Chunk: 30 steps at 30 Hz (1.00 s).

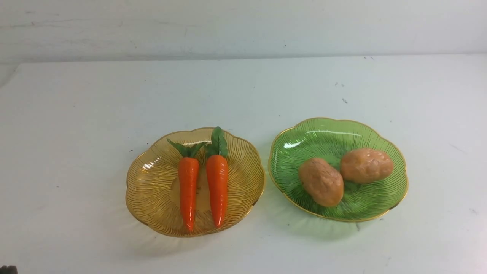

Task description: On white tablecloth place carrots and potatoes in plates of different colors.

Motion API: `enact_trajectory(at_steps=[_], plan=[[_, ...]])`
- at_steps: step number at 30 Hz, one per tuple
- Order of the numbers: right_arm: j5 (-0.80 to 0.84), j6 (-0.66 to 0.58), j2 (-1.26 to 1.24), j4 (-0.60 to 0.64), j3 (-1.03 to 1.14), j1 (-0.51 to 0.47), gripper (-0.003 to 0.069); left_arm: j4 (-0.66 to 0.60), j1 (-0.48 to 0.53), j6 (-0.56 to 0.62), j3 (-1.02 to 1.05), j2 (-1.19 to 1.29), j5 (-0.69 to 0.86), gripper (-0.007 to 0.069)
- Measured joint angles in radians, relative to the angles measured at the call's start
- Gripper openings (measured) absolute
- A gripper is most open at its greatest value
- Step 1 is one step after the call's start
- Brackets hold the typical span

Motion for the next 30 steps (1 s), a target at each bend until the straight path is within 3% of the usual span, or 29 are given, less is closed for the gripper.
enact_trajectory(at_steps=[8,17,30], plan=[[-0.003,0.000,0.000,0.000,0.000,0.000,-0.0015,0.064,0.000,-0.100,0.109,-0.032,-0.073,-0.0003],[-0.003,0.000,0.000,0.000,0.000,0.000,-0.0015,0.064,-0.054,-0.105,0.109,-0.032,-0.073,-0.0003],[-0.003,0.001,0.000,0.000,0.000,0.000,-0.0015,0.064,-0.054,-0.105,0.110,-0.032,-0.081,-0.0003]])
